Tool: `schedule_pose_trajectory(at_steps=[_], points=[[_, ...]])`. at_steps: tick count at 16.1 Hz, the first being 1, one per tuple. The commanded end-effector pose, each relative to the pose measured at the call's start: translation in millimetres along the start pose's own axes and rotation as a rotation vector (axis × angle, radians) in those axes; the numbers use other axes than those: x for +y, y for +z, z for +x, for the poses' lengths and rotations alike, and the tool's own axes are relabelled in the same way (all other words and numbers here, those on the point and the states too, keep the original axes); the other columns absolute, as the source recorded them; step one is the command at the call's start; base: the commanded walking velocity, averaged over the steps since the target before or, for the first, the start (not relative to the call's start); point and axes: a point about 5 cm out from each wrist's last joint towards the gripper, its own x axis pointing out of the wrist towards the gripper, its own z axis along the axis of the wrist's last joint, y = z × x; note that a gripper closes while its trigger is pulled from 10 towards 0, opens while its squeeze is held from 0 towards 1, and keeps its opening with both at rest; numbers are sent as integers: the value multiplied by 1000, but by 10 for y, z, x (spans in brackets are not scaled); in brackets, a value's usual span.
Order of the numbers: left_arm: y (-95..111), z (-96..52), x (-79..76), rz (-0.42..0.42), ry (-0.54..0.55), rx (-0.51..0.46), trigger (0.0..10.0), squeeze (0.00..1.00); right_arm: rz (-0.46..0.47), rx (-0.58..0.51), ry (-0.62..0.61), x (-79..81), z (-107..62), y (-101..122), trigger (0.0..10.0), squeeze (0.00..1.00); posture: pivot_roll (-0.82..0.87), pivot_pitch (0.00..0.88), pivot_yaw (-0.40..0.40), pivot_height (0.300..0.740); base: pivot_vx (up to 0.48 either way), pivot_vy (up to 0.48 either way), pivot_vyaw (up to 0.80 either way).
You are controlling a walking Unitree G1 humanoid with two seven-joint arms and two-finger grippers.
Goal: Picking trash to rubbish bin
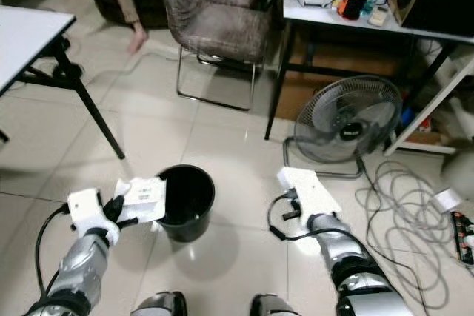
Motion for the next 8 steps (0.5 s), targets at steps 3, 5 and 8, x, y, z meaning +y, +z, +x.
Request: schedule_pose_trajectory(at_steps=[3, 5, 8], points=[[-29, -23, 13, 8, 0, 2, 0, 0, 5, 9, -13, -1, 4, -20, 10000, 0, -83, 117, -32, 740, 0, 0, 0], [-36, -47, 84, 27, -2, 12, 0, 0, 28, 5, -15, 58, 17, -35, 10000, 0, -79, 124, -9, 740, 0, 0, 0], [-22, -37, 146, 77, -23, 49, 0, 0, 64, -1, -31, 111, 26, -64, 10000, 0, -81, 141, 58, 740, 0, 0, 0]])
